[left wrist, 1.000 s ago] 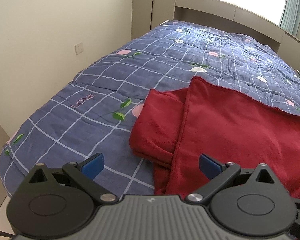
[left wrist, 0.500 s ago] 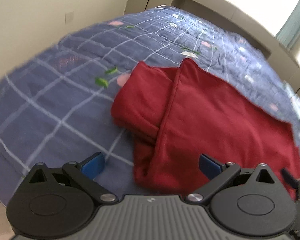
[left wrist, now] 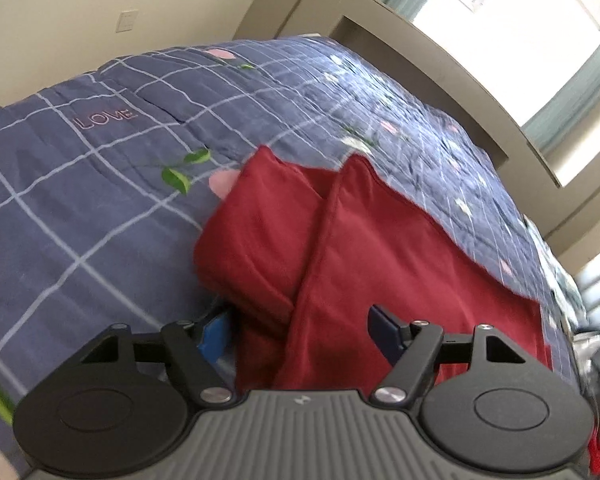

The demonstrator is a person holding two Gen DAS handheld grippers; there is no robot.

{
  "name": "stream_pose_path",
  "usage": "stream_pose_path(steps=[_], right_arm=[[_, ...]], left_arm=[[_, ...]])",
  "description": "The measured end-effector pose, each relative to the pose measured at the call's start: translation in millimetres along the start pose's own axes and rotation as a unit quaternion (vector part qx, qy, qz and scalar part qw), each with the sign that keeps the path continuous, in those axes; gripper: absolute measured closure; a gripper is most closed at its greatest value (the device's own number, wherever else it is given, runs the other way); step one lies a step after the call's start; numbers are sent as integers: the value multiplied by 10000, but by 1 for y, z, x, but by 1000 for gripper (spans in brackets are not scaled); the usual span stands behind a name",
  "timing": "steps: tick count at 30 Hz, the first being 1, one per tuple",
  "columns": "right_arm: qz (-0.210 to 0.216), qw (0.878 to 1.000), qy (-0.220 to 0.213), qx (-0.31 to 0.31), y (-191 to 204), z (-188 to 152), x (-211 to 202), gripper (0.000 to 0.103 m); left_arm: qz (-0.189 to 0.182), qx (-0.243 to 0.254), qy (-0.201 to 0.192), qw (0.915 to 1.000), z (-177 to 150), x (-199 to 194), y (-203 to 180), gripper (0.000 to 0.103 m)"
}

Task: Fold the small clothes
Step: 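Grasp one end of the folded sweater with the left gripper and lift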

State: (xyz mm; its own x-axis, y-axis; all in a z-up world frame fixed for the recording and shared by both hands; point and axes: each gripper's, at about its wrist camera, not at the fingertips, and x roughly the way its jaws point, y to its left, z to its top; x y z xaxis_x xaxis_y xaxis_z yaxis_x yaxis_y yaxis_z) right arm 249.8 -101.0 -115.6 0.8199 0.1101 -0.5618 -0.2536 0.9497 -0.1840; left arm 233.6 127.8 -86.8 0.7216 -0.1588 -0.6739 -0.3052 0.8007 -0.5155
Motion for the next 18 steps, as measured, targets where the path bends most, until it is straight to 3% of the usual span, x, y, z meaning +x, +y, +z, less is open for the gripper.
stream_pose_path(steps=[2,4,6,10,13,16,18], right_arm=[[0,10000,-1,1,0,0,0,0],[0,10000,-2,2,0,0,0,0],[-1,10000,-4,3,0,0,0,0],[1,10000,-3,4,0,0,0,0],[12,10000,2,18,-1,0,0,0],[38,10000,12,47,-1,1,0,0],[71,9999,26,85,-2,2,0,0]], left_arm=[[-30,-130,-37,9999,5,5,4,29],[20,-212,-66,9998,8,7,6,40],[183,-215,-70,9996,10,9,6,63],[42,-321,-25,9995,13,9,9,69],[-15,-398,28,9992,14,10,9,61],[12,-418,46,9991,14,12,8,61],[75,-386,57,9992,15,13,6,79]])
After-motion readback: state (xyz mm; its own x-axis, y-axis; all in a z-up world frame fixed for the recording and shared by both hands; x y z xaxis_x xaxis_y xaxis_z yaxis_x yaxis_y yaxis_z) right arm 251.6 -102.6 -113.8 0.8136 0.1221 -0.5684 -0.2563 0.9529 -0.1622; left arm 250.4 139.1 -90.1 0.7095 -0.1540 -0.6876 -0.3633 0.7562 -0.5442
